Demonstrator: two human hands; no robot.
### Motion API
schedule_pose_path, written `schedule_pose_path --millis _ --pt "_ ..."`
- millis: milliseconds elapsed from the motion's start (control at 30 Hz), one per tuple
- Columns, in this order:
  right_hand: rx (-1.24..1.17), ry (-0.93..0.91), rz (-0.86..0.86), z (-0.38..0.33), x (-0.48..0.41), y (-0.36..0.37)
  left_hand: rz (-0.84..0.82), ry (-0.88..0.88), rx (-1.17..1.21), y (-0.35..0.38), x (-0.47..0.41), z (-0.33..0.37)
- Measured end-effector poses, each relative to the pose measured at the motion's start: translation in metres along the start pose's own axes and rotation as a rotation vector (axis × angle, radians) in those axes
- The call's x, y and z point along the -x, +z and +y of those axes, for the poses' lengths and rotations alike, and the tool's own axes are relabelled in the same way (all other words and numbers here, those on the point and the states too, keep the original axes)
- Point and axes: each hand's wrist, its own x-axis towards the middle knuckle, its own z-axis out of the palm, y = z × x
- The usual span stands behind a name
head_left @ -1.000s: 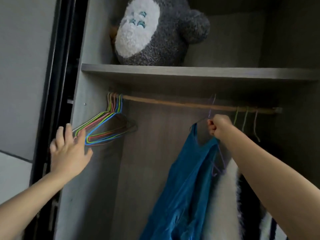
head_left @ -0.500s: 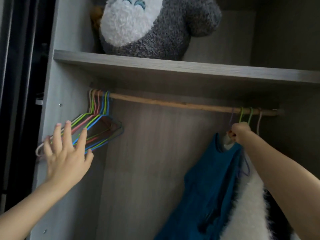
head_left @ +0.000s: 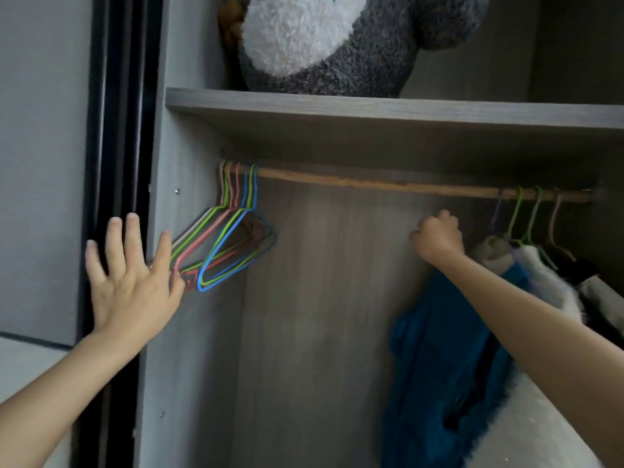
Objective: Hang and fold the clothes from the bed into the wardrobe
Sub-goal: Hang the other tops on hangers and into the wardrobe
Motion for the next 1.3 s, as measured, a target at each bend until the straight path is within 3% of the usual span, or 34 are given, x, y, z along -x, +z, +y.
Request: schedule_pose_path --millis 133,300,500,667,933,1300 --pt "-0.158 -0.104 -0.212 -0.07 0.018 0.043 -0.046 -0.014 -0.025 -0.004 0.008 -0.031" --pt "-0.377 -0.106 -0.399 -0.156 0.046 0.081 -0.179 -0.026 -0.03 0.009 0.03 -0.062" --pt "-0.813 -0.066 -0.519 -0.24 0.079 0.096 -0.128 -0.049 0.053 0.023 0.033 -0.06" --pt "-0.854 -0.042 -0.607 -0.276 0.1 0.114 -0.094 -0.034 0.025 0.031 0.035 -0.065" --pt "-0.684 -0.079 -0.343 -0.279 0.102 0.106 -0.027 -0.002 0.023 0.037 0.037 -0.067" --pt "-0.557 -0.058 -0.194 -0.236 0.092 0.076 0.051 0.017 0.007 0.043 0.04 -0.07"
